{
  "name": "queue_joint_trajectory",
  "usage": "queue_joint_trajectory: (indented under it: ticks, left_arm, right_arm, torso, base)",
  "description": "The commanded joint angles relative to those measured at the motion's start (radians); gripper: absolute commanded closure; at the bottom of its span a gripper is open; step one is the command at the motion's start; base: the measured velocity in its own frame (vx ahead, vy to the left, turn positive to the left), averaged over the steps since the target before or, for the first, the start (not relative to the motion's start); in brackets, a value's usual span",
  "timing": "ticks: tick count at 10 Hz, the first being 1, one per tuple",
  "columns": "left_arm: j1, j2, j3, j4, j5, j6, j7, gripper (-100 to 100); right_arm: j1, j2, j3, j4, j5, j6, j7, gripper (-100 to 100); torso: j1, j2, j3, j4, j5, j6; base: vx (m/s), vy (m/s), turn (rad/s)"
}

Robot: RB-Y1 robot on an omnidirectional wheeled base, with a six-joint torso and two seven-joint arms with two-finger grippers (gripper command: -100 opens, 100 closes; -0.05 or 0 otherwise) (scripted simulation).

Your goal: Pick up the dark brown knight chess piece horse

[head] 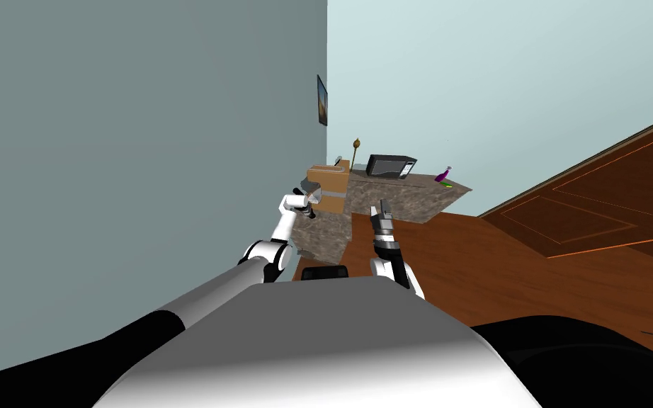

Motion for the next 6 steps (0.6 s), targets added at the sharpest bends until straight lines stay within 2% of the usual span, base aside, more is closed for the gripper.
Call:
queue_joint_trajectory:
  ticks: [1, 2, 4, 5, 6]
  left_arm:
    - [0.000, 0.000, 0.000, 0.000, 0.000, 0.000, 0.000, 0]
    - [0.010, -0.001, -0.001, 0.018, -0.001, -0.030, -0.003, -100]
    - [0.020, -0.002, -0.003, 0.036, -0.002, -0.060, -0.005, -100]
    - [0.015, -0.001, -0.002, 0.025, -0.002, -0.041, -0.004, -100]
    - [0.015, -0.002, -0.002, 0.026, -0.002, -0.045, -0.003, 100]
  right_arm:
    - [0.000, 0.000, 0.000, 0.000, 0.000, 0.000, 0.000, 0]
    - [0.000, 0.000, 0.000, 0.000, 0.000, 0.000, 0.000, 0]
    - [0.000, 0.000, 0.000, 0.000, 0.000, 0.000, 0.000, 0]
    - [0.000, 0.000, 0.000, 0.000, 0.000, 0.000, 0.000, 0]
    - [0.000, 0.000, 0.000, 0.000, 0.000, 0.000, 0.000, 0]
  torso:
    - [0.000, 0.000, 0.000, 0.000, 0.000, 0.000]
    - [0.001, 0.003, 0.002, 0.001, 0.000, 0.000]
    - [0.001, 0.002, 0.001, 0.001, 0.000, 0.000]
    - [0.002, 0.004, 0.002, 0.001, 0.000, 0.000]
    - [0.002, 0.005, 0.003, 0.001, 0.000, 0.000]
  base:
    - [0.010, -0.004, 0.001]
    - [0.033, -0.008, -0.016]
    - [0.026, -0.003, -0.015]
    - [0.000, 0.000, 0.000]
    - [0.000, 0.000, 0.000]
